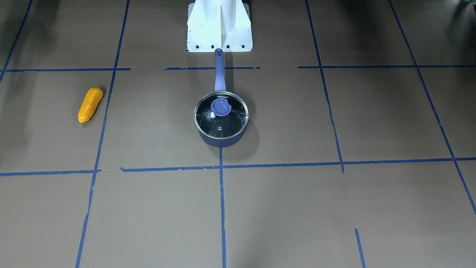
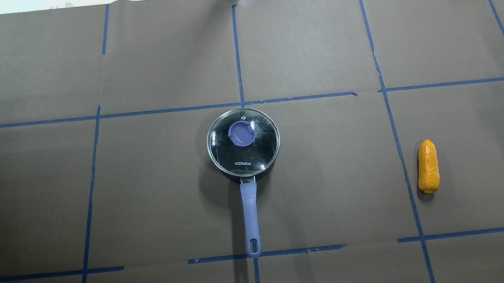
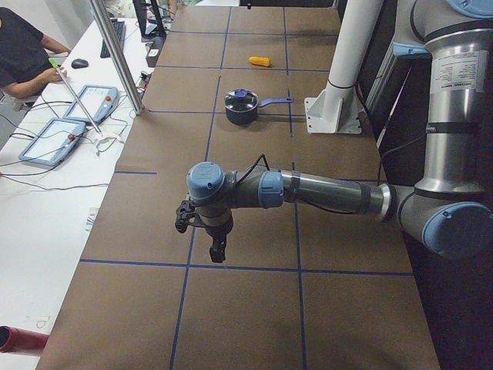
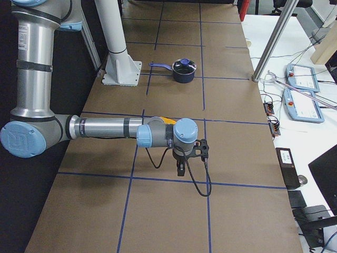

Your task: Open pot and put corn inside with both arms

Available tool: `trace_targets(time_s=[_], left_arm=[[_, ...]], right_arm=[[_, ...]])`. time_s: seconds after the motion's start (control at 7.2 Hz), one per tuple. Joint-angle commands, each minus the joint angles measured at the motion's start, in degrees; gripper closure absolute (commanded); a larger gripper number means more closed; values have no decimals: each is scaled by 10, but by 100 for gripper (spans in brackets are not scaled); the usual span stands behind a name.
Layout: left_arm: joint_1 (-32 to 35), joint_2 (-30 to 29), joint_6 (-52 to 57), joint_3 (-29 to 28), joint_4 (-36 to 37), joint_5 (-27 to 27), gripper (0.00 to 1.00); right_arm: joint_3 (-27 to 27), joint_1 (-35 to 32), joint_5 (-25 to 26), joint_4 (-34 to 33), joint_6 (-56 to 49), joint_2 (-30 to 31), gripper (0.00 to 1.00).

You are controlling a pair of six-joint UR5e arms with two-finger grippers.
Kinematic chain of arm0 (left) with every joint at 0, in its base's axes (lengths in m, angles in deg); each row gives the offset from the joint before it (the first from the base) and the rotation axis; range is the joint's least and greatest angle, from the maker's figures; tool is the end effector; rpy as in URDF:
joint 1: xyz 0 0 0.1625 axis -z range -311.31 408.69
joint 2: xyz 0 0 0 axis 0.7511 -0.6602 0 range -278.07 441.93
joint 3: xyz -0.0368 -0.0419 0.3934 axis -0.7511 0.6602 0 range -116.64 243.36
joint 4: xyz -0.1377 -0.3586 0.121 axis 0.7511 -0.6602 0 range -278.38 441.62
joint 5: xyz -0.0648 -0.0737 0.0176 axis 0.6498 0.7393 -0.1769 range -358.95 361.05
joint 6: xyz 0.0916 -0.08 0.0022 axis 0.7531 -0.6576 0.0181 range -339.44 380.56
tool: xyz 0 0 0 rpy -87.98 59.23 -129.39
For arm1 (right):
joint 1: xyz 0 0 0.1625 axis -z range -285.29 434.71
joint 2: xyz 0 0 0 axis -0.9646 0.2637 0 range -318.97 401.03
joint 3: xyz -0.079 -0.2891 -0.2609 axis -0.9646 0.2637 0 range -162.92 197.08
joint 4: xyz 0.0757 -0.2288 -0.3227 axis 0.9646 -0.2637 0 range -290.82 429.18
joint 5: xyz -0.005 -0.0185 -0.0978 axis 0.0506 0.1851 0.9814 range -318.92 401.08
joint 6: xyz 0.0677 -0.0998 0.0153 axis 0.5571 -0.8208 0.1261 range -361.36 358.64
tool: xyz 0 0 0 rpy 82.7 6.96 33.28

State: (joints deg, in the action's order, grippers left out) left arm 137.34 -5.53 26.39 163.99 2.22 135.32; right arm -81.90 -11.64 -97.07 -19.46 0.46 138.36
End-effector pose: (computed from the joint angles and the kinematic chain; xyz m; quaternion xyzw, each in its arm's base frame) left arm -0.0377 -0.4555 0.5974 -0.0056 0.3772 0.0497 0.9248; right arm 0.0152 -0.4349 0.6214 0.0045 -0.4084 -0.0252 0.9124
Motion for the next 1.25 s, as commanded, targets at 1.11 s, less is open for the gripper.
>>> trace_targets(time_s=[1.11], left_arm=[[-451,-215,-736,112,-219,-19,0]], right_arm=[[-13,1,-2,11,-2,10,0]])
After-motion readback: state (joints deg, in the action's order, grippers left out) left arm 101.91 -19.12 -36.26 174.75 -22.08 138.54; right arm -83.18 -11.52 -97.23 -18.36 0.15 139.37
